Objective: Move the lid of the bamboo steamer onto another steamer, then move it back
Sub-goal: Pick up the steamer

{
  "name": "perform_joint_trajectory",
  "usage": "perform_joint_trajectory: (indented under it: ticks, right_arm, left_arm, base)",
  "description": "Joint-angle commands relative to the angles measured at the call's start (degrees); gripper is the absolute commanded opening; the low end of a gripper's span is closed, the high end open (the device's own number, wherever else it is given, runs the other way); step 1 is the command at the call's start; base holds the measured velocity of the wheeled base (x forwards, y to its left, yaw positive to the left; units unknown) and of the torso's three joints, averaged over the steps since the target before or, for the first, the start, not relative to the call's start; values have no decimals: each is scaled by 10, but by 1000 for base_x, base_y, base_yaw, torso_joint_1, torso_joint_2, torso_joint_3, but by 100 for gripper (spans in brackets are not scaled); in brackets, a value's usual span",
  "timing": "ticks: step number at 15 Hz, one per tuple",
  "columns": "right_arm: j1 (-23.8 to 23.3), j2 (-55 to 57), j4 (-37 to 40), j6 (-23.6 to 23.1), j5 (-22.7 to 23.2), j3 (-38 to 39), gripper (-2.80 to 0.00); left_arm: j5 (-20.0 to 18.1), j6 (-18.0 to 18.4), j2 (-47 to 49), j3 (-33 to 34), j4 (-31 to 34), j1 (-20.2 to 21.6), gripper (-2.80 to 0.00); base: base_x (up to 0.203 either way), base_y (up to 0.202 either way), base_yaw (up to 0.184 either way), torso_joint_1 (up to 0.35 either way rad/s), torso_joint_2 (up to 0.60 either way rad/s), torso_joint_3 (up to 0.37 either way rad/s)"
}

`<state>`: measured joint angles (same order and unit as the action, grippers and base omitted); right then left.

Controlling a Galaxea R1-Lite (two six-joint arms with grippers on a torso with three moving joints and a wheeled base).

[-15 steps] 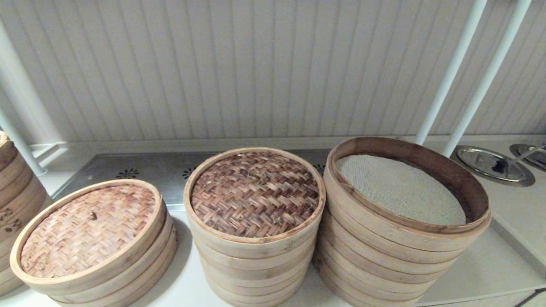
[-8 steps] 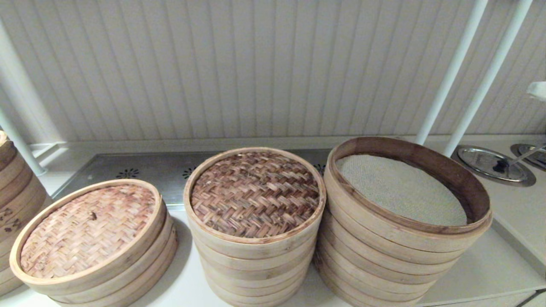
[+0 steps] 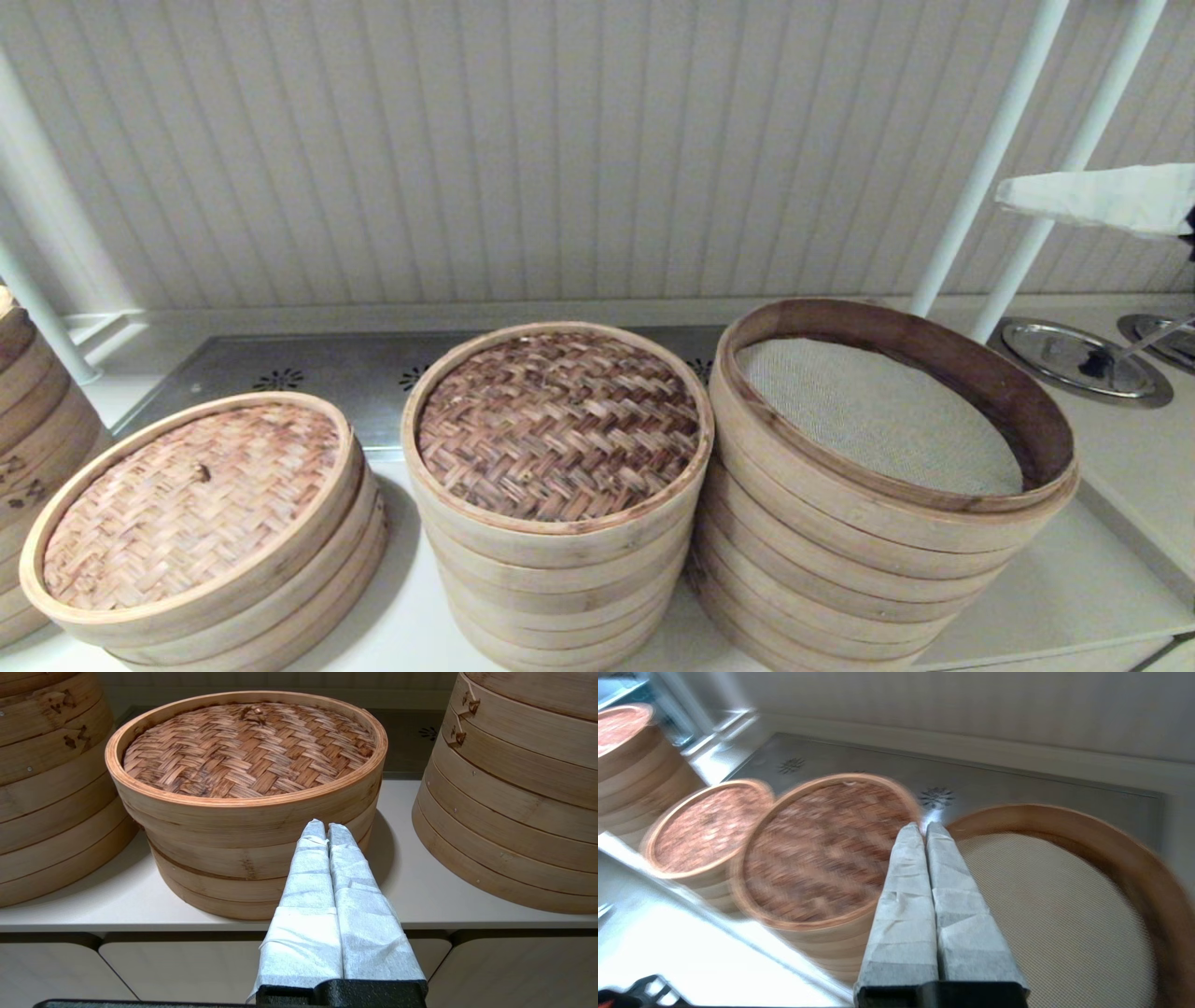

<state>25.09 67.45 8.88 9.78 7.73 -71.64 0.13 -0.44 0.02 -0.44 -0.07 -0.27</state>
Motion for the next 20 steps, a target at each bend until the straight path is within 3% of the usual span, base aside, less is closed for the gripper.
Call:
perform_joint_trajectory:
  ticks: [1,11,12,20]
  right_arm:
    - [37,39,3,0,-3,-37,-280]
    - [157,328,-11,-40,-25,-140,-280]
    - [161,352,-21,-44,-40,-149,0]
    - [177,447,-59,-59,-58,-198,0]
  left_arm:
    - [0,0,0,0,0,0,-280]
    - [0,0,0,0,0,0,-280]
    - [0,0,0,0,0,0,-280]
    - [0,0,0,0,0,0,-280]
  base:
    - [0,0,0,0,0,0]
    - [0,0,0,0,0,0]
    - [0,0,0,0,0,0]
    - [0,0,0,0,0,0]
